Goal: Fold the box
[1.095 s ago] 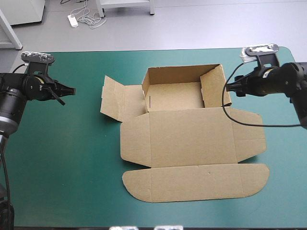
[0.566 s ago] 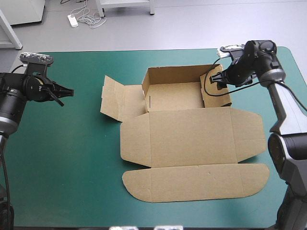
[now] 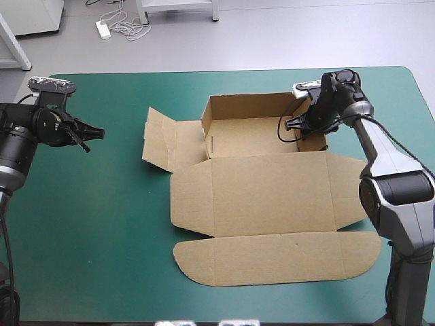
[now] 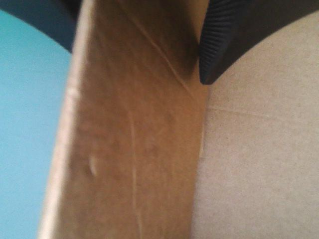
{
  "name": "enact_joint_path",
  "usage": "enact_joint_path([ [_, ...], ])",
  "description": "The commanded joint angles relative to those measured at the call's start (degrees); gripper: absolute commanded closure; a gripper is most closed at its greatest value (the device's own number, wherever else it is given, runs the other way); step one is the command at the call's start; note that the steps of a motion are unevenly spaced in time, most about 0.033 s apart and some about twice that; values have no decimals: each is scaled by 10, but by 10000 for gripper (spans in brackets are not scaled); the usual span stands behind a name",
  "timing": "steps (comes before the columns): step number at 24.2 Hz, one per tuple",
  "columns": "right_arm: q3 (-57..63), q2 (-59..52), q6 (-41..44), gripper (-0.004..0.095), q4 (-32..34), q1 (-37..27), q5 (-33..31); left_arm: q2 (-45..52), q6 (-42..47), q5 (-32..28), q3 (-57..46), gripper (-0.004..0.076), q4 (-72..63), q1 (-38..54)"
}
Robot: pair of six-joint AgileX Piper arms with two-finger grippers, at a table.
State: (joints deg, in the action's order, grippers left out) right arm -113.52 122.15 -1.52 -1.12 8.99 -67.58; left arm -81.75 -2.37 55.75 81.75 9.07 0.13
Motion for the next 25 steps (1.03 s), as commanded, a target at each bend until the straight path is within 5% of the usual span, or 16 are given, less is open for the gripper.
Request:
enact_joint_path([
  [1, -20, -25, -4, 650, 6, -1, 24, 22, 4, -21, 15, 566, 3, -3],
  [4, -21, -27, -14, 926, 6, -1, 32, 22, 4, -20, 15, 566, 3, -3],
  [12, -43, -89, -16, 921, -3, -6, 38, 22, 7, -80, 7, 566, -32, 35],
  [20, -43, -190, -97, 921, -211, -73, 59, 10, -54, -151, -64, 566, -224, 169],
  [25, -43, -265, -115, 921, -246, -81, 81, -38, -170, -170, -114, 567, -411, 186],
])
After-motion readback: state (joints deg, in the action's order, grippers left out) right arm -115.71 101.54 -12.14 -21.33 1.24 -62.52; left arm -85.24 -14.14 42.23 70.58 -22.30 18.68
